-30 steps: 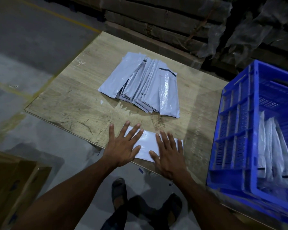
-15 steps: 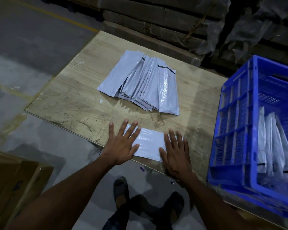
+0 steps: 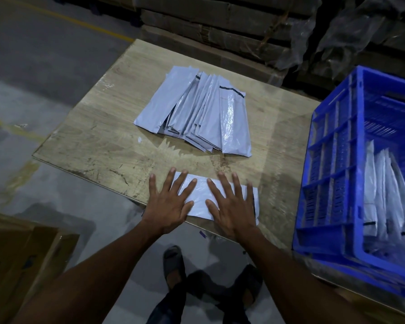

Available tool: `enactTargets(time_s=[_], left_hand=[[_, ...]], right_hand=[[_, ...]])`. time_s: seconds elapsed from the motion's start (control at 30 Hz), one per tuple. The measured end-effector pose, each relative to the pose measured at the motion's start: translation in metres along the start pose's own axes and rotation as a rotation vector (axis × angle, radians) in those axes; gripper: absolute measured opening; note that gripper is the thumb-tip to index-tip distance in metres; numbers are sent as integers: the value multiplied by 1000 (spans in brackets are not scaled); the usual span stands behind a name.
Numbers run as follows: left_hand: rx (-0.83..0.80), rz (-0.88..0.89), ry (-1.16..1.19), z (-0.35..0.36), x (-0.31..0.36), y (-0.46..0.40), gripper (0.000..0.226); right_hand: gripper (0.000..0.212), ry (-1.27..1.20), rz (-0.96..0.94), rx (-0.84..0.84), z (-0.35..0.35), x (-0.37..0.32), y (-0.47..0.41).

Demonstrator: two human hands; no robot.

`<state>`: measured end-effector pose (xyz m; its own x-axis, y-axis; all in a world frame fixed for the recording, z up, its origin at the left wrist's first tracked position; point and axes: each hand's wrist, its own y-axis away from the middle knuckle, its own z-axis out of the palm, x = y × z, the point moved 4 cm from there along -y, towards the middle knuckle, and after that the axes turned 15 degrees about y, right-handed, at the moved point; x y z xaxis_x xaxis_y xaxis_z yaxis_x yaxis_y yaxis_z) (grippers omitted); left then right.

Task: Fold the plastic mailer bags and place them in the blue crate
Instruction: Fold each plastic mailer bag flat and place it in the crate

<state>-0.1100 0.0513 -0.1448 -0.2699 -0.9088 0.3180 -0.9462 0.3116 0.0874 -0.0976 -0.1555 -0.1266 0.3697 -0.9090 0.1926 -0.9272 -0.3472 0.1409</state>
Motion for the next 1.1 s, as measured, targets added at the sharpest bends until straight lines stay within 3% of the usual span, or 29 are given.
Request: enactTargets(time_s=[0.17,0.27,0.4,0.53,0.63,0.77,0.87,0.97,1.1], left_hand=[[-41,-30,-3,-1,0,0,67],[-77,-30,11,-3,0,0,67],[-116,-40,50,-5,0,0,72],[-116,-38,88,-12,2,-1,83],[-102,39,96,-18,3,3,92],[-117,44,46,-11,5,1,82],[-102,-25,124,-12,4,-9,92],[-109,-6,221,-21,3,-19,84],[-151,47,304,-25,4,-23,67]], right_hand=[[69,-33,-45,61,-6,5,15],[47,-28,-201,147,-10,1,40],[28,-130,-162,232,-16,2,44],[9,-38,-170,292,-20,-2,38],[14,-35,-117,271,-20,-2,29],[16,-134,-111,350,-26,2,24],[38,-43,-357,396,-41,-5,37],[50,158,-646,347,-38,-8,48],[34,276,-624,241,-29,7,30]])
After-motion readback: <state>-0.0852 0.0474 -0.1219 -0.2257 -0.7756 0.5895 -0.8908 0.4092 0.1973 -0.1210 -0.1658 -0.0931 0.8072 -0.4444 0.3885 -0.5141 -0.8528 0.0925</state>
